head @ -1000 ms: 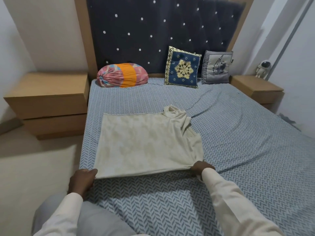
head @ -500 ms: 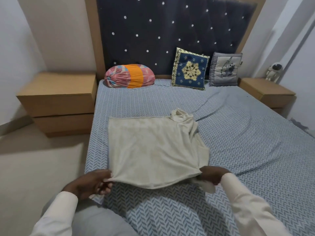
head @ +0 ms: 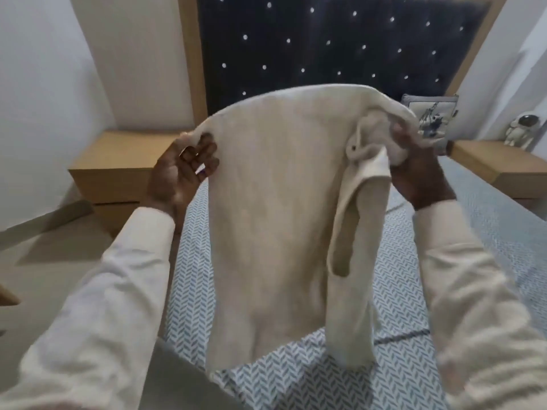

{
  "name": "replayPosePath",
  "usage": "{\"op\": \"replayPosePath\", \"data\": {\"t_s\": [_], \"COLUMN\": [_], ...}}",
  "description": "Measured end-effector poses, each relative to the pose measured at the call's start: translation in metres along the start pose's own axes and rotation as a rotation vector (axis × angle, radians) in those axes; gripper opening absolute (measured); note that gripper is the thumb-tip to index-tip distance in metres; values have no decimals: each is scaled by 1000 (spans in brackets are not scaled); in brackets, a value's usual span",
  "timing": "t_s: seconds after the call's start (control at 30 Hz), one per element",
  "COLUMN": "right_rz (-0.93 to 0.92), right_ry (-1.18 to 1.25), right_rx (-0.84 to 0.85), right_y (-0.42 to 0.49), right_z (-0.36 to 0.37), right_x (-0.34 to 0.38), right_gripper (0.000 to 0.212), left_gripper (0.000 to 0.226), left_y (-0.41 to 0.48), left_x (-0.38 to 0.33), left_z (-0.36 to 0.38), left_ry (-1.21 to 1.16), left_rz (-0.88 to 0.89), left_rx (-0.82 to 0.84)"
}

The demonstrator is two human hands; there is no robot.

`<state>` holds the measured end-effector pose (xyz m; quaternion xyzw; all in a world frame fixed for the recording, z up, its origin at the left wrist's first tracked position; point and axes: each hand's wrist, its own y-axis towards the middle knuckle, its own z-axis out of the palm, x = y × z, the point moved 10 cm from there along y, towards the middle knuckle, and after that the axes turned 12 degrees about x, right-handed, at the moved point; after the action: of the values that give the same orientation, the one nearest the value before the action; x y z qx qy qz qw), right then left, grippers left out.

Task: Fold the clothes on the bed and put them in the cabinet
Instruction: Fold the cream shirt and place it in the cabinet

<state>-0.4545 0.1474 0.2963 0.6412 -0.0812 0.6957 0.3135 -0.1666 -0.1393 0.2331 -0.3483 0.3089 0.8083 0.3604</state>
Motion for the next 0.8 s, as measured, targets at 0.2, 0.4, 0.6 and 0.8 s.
{"op": "replayPosePath", "data": {"t_s": [0.2,0.4,0.6,0.8], "right_rz": [202,1089,1030,932], "right_ry": [-373,-692,-1066,-1345], "right_rx": [-446,-125,-34,15], "right_y": [-42,-205,-246,-247], "right_z": [-70,-66,-31,-7], "right_x": [-85,-277,-310,-300], "right_gripper": [40,88,67,26], "left_gripper": [26,63,58,34], "left_y": [-39,-205,-212,-177], "left_x": [77,268,334,340], "left_z": [-91,-101,-45,-38], "left_ry": [442,245,240,1065], "left_rz": [-313,-1315,-1257,-963], "left_rx": [-272,-63,34,105]}}
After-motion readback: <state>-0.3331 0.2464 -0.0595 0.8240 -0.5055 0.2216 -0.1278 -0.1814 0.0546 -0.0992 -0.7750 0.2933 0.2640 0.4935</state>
